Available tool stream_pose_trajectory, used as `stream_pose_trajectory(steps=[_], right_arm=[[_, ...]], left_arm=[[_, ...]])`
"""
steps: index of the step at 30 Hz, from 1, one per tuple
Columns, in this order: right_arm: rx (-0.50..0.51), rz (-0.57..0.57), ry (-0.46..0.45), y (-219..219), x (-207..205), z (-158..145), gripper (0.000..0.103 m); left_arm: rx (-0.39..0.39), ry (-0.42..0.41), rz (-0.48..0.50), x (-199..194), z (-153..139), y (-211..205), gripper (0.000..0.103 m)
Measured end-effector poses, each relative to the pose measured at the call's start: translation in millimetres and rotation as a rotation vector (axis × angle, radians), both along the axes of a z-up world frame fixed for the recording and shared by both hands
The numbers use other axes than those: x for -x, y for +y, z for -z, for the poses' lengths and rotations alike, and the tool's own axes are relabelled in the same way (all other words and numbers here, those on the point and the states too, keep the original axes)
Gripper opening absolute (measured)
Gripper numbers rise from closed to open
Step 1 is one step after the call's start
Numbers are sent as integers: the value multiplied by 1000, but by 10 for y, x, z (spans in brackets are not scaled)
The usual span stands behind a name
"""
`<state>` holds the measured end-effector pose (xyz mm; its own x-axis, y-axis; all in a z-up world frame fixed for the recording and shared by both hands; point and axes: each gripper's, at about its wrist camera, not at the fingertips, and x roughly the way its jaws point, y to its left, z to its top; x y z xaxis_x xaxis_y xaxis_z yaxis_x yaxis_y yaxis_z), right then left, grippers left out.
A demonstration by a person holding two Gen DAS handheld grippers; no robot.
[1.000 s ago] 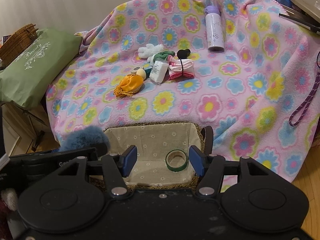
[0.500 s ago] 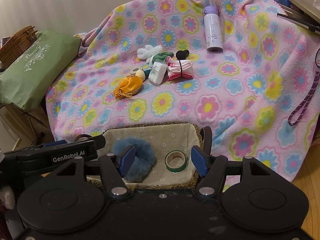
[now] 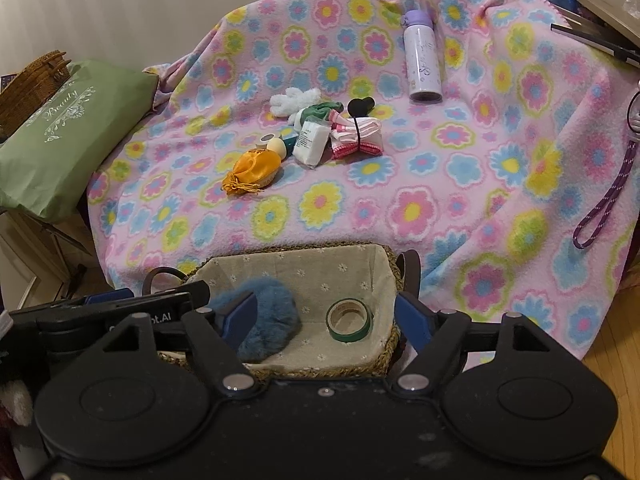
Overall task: Organize soft objects
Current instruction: 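Lower the pom-pom into the basket and open the left gripper, then move the left gripper to the orange satin pouch while the right approaches the white towel bundle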
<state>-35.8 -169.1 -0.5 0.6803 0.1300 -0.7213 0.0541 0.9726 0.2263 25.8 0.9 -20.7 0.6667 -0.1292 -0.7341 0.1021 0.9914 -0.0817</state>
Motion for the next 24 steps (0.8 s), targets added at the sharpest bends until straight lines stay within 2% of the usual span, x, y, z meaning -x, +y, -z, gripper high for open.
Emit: stream_pose_trajectory(steps=[11, 14, 16, 24], right_arm=[[27, 2, 22, 26, -11, 23, 76], [32, -8, 14, 27, -13, 23, 80], [33, -10, 1, 30, -27, 18, 87], [75, -18, -45, 11, -208, -13, 88]], left_arm=[[8, 2, -23, -11, 3, 58, 84], [10, -1, -26, -15, 6, 68, 84], [11, 1, -31, -29, 14, 77, 84], [0, -12, -46, -211, -40, 142, 84]])
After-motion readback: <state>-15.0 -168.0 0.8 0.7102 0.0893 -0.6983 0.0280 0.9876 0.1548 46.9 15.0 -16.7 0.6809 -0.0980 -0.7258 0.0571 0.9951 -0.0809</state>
